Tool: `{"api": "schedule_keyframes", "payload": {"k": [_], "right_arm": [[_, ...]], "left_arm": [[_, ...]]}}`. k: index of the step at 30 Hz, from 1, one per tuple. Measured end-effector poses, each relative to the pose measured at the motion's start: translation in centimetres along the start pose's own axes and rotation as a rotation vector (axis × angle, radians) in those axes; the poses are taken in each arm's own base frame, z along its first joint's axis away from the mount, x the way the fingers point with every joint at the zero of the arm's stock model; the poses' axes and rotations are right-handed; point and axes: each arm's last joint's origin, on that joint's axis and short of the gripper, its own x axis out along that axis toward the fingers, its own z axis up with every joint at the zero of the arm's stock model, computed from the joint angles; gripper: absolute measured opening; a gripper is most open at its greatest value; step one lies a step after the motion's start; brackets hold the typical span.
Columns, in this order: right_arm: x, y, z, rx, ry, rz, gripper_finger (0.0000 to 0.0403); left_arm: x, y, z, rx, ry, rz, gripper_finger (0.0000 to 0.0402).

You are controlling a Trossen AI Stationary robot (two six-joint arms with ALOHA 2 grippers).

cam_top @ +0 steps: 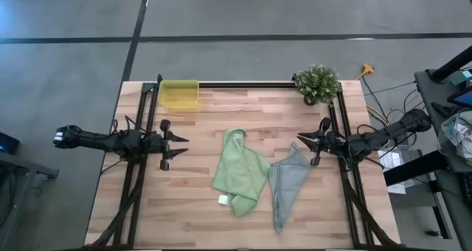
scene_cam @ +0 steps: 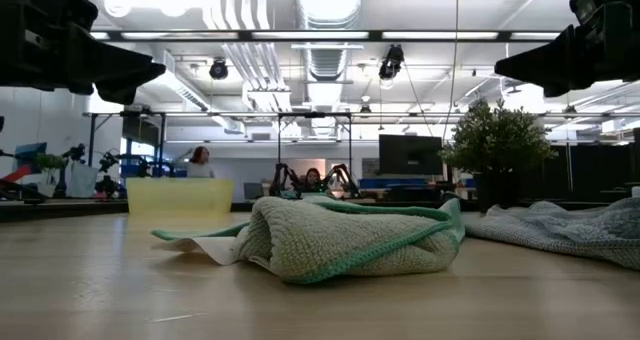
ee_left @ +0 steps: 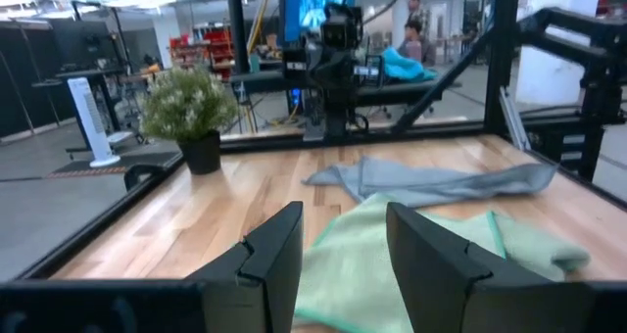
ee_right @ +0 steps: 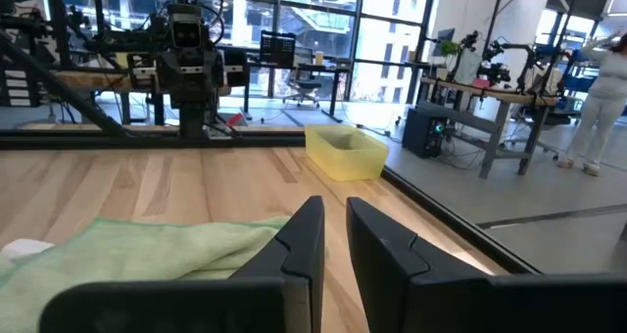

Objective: Roll microfiber towels into tight, uniform cylinder then place into a basket
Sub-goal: Fold the green towel

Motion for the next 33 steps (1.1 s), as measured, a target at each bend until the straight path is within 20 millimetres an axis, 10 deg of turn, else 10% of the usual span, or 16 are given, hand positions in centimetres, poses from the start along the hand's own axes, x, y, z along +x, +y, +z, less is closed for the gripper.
{"api": "schedule_keyframes", "payload": {"k": [11,24,33], "right_arm": [[0.0,-0.1,0.4,0.184,-0.039,-0.002,0.0043],[-0.3,-0.6,2.5,0.285,-0.219,-0.019,0.0043],[-0.2,-0.4,2.4,0.239,-0.206,-0.016,0.0043]], "left_arm": [[0.0,0.0,0.3,-0.003,-0.031,0.003,0.0134],[-1.4,0.7,5.1,-0.006,-0.546,0.076,0.0134],[-0.7,0.5,4.5,-0.094,-0.481,0.041,0.0134]]}}
